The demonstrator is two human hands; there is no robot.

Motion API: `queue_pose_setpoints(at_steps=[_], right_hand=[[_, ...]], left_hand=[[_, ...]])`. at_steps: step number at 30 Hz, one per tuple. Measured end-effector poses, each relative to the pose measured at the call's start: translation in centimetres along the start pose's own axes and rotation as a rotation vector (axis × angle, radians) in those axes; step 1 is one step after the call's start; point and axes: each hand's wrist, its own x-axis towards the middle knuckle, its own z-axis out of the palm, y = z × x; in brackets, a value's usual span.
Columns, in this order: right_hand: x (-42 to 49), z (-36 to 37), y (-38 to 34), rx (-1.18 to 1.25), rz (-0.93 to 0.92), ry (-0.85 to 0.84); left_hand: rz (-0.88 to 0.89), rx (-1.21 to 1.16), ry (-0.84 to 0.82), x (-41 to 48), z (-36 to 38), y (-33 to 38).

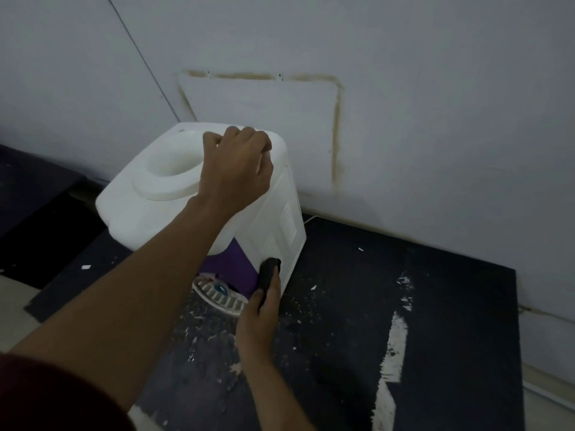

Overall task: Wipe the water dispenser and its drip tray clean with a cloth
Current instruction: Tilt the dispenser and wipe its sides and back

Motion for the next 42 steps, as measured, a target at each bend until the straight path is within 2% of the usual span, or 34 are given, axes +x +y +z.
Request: queue_pose_setpoints(at_steps=[1,5,7,14,20,24,26,31,37,42], right_hand=[[0.0,-0.2,-0.2,-0.001,0.006,-0.008],[-0.8,-0.5,-1.4,-0.025,-0.182,-0.086],[-1.0,-0.5,-0.5,-0.055,-0.202,-0.083],[2.8,-1.9,3.5,-0.072,0.175,0.001],[0.7,-0.6,3.0,-0.078,-0.035,0.040],[3.2,-1.3,4.2,-0.122,0.247,0.035],[4.5,-1.9,3.6,-0.148,0.292,0.017],[4.3,-2.0,1.0,-0.133,0.151,-0.017],[3.1,-0.6,0.1,-0.089,0.234,0.022],[0.3,1.6,-4.6,-0.019,0.018,0.115]], left_hand=[[0.030,0.000,-0.011,-0.1,-0.1,0.0],[0.072,-0.134,-0.128,-0.5,-1.5,-0.4],[0.117,-0.170,-0.146,-1.6,-2.0,-1.0],[0.163,-0.183,-0.066,-3.5,-1.3,-1.1],[0.152,-0.196,0.011,-4.0,-1.4,-1.2],[0.149,-0.289,0.013,-4.0,-1.4,-1.1],[0.132,-0.311,0.006,-4.0,-1.5,-0.9],[0.077,-0.325,-0.015,-3.8,-1.5,-0.9],[0.063,-0.371,-0.050,-3.9,-2.0,-0.8],[0.013,-0.474,-0.104,-3.8,-2.1,-1.2]])
